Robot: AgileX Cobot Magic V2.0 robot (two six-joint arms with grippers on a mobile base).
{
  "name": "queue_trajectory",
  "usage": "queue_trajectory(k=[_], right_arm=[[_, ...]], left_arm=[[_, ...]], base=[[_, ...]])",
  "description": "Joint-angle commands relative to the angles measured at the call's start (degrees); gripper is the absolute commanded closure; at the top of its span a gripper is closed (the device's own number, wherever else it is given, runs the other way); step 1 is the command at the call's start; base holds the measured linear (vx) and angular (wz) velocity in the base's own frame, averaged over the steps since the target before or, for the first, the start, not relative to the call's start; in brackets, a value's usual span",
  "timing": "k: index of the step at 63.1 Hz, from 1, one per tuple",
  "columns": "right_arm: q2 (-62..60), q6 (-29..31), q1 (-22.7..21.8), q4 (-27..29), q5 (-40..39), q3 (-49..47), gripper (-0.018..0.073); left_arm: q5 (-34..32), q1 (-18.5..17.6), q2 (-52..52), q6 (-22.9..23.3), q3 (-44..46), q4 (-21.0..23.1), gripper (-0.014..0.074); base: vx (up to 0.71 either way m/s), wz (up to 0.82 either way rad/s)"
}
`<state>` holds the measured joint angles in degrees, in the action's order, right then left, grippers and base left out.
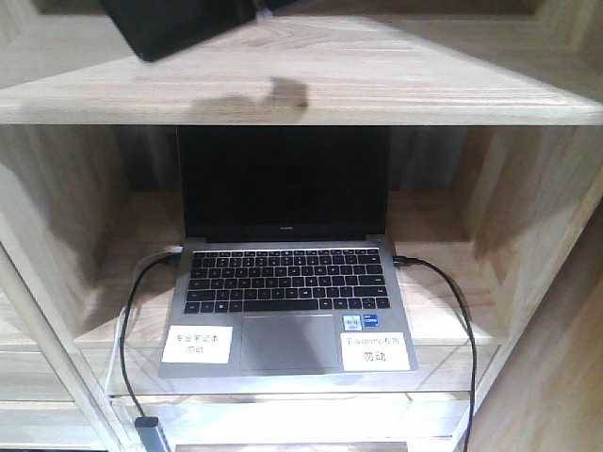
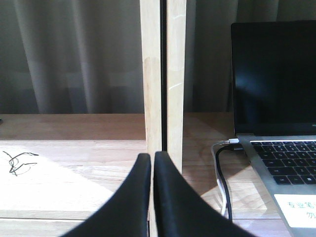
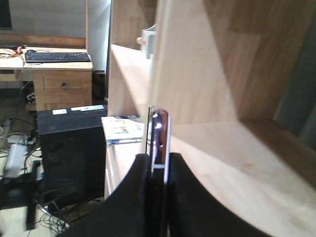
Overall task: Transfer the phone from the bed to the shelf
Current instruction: 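Raise the black phone with the right gripper onto the upper shelf board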
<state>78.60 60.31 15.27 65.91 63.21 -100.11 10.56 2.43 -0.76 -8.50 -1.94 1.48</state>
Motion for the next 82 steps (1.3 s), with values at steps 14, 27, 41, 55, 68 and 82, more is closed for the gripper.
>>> queue_trajectory(k=[14,27,41,55,68,82], right_arm=[[11.36,1.27,0.03,11.43,-5.77,-11.27,0.0562],[19.95,1.37,1.64,14.25,-8.45,-17.57,0.0562],[26.62,1.57,5.97,14.24,-15.46,-21.51,0.0562],[30.45,3.61,6.71,14.27,-17.42,-21.51,0.0562],[32.67,3.67,6.71,14.14,-17.88,-21.51,0.0561],[33.38,3.67,6.71,14.04,-18.52,-21.51,0.0531]], left_arm=[[-4.15,-0.2,-0.77,0.33,1.22,0.52,0.0595],[-4.15,-0.2,-0.77,0.33,1.22,0.52,0.0595],[-4.15,-0.2,-0.77,0.33,1.22,0.52,0.0595],[-4.15,-0.2,-0.77,0.33,1.22,0.52,0.0595],[-4.15,-0.2,-0.77,0.33,1.22,0.52,0.0595],[-4.15,-0.2,-0.77,0.33,1.22,0.52,0.0595]], base=[[0.0,0.0],[0.0,0.0],[0.0,0.0],[0.0,0.0],[0.0,0.0],[0.0,0.0]])
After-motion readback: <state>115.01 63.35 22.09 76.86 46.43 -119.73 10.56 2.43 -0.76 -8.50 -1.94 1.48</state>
